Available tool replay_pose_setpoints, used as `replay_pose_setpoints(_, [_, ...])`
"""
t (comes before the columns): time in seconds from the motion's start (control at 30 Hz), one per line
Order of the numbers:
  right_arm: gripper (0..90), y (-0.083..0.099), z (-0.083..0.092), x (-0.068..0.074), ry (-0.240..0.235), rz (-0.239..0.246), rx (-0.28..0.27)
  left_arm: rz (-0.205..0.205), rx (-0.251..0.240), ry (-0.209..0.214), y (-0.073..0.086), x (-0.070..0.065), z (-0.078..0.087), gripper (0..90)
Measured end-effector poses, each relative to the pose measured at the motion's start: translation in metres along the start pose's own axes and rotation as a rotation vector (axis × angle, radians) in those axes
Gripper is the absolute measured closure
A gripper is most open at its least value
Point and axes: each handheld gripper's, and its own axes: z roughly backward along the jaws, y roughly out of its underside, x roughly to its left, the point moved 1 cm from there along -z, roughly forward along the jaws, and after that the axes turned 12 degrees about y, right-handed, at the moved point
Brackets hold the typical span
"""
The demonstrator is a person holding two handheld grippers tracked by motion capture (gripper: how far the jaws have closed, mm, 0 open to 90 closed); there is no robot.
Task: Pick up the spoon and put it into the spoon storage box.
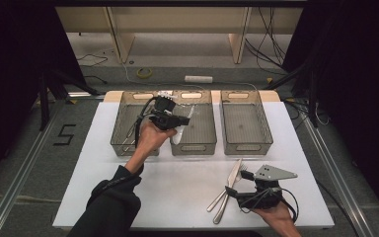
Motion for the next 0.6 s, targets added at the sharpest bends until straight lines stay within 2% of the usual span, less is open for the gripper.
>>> replay_pose_setpoints(0.33, [21.9,0.000,0.000,0.001,-0.003,0.002,-0.002,0.046,-0.034,-0.033,-0.008,0.018,-0.010,84.9])
replay_pose_setpoints(0.6, [21.9,0.000,0.000,0.001,-0.003,0.002,0.001,0.042,-0.025,-0.073,-0.012,0.026,-0.018,84.8])
